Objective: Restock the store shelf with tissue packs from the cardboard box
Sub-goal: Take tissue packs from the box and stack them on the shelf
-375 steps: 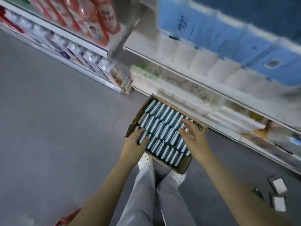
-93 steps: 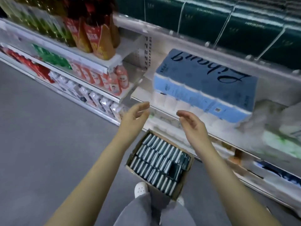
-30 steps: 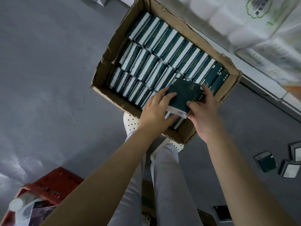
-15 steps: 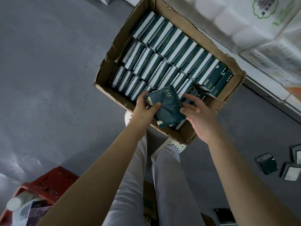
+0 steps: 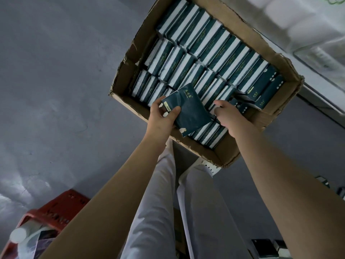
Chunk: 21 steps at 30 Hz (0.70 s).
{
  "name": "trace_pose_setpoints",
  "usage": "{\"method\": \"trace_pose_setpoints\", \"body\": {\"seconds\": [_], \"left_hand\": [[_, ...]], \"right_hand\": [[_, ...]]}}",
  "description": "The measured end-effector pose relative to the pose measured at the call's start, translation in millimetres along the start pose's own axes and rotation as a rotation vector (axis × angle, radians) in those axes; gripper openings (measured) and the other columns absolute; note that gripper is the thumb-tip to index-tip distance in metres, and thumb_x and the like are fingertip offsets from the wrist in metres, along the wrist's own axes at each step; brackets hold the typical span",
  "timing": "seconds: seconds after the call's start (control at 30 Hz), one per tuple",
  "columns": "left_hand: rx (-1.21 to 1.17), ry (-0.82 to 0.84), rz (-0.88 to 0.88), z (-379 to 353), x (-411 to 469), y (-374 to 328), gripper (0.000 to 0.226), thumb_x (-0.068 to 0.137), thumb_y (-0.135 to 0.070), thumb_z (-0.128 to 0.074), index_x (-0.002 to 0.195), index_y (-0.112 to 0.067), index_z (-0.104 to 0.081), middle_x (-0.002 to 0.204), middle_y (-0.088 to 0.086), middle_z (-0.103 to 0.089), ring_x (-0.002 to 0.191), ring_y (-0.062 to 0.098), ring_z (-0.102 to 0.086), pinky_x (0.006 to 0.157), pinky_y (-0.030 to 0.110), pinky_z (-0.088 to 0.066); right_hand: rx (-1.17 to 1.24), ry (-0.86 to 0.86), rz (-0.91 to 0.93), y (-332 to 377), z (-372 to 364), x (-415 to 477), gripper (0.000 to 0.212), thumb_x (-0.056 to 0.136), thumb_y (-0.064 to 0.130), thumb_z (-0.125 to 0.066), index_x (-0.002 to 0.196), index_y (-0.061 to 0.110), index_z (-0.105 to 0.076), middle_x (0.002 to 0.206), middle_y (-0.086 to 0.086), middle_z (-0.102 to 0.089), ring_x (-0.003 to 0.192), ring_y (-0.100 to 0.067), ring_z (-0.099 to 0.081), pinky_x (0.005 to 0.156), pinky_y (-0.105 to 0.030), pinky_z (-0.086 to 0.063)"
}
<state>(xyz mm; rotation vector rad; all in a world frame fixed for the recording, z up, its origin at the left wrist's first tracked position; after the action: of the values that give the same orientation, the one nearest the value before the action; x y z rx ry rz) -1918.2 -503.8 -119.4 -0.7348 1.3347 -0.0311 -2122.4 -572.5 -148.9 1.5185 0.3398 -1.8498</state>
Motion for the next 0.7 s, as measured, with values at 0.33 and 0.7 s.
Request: {"method": "trace_pose_setpoints", "body": {"seconds": [0.33, 0.7], "left_hand": [[-0.011, -0.019, -0.003, 6.4, 0.8, -1.8, 0.047, 0.092, -0.016, -0.065, 0.131, -0.024, -0.040, 0.115, -0.003, -0.058, 0.104, 0.019, -0.063, 0.085, 0.040, -0.058], [0.010, -0.123, 0.016, 15.4, -41.2, -8.8, 0.045, 0.087, -0.017, -0.070, 0.121, -0.018, -0.040, 0.118, 0.009, -0.058, 0.102, 0.026, -0.065, 0.081, 0.039, -0.059]], "right_hand": [[-0.182, -0.006, 0.024, -8.9, 2.1, 11.8, 0.059, 0.101, 0.001, -0.036, 0.152, 0.029, -0.028, 0.143, -0.011, -0.045, 0.121, -0.041, -0.053, 0.092, -0.043, -0.050], [-0.210, -0.168, 0.177, -15.9, 27.8, -43.5, 0.051, 0.090, -0.005, -0.056, 0.132, 0.025, -0.051, 0.130, -0.007, -0.056, 0.097, -0.017, -0.056, 0.064, -0.022, -0.046]]}}
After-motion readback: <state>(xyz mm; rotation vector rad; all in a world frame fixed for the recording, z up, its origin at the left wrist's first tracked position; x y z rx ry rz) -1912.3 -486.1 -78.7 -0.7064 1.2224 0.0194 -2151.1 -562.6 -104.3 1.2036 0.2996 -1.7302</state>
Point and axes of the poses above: each hand's wrist, its own x-axis towards the middle knuckle, its own z-axis out of the back of the hand, y = z × x, the point moved 10 cm from there along x, towards the middle knuckle
